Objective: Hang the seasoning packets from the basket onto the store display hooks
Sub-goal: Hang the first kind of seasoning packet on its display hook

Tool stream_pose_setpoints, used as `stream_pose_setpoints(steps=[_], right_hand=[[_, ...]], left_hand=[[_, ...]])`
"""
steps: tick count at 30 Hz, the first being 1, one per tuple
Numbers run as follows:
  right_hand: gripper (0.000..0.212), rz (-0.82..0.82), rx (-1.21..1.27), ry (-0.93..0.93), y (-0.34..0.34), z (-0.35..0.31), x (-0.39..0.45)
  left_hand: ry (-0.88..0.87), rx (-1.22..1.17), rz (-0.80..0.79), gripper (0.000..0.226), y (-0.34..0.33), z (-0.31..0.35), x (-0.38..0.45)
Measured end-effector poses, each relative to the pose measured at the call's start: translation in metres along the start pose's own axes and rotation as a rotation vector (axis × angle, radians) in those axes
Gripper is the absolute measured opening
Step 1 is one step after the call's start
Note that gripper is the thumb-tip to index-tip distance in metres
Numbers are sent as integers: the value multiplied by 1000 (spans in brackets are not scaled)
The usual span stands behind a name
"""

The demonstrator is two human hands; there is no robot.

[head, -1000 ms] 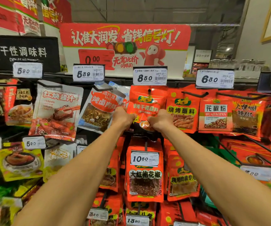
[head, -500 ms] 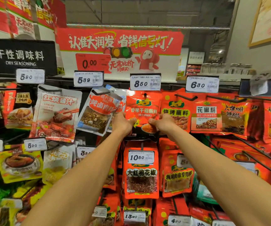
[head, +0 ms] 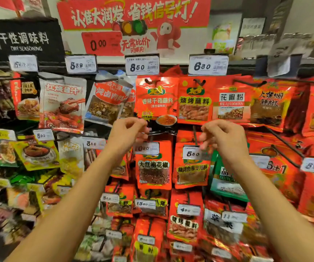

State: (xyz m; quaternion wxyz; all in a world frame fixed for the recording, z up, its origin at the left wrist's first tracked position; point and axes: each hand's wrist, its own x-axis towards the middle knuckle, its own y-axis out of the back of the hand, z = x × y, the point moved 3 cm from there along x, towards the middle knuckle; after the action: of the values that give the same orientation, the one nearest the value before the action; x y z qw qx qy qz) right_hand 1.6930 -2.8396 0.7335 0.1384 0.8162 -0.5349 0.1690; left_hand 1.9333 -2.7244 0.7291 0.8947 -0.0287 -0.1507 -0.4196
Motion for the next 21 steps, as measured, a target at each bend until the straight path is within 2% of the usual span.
stream_pose_setpoints(steps=[3, 6, 10, 14, 18, 21], right_hand=[[19, -64, 86, -109, 37, 36, -52], [28, -93, 104, -345, 70, 105, -103], [33, -79, 58, -690, 106, 202, -176], [26, -106, -48, -937, 140, 283, -252], [24, -56, -174, -1129, 171, 362, -325], [22, -6, -270, -1238, 187, 428, -391]], left_hand=[[7, -77, -33, 17, -32, -14, -59], [120, -102, -51, 19, -66, -59, -119], [467, -94, -47, 20, -110, -155, -197], [851, -75, -38, 17, -147, -251, -271], [1135, -46, 3, 16, -174, -322, -328], [1268, 21, 33, 21, -188, -380, -370]])
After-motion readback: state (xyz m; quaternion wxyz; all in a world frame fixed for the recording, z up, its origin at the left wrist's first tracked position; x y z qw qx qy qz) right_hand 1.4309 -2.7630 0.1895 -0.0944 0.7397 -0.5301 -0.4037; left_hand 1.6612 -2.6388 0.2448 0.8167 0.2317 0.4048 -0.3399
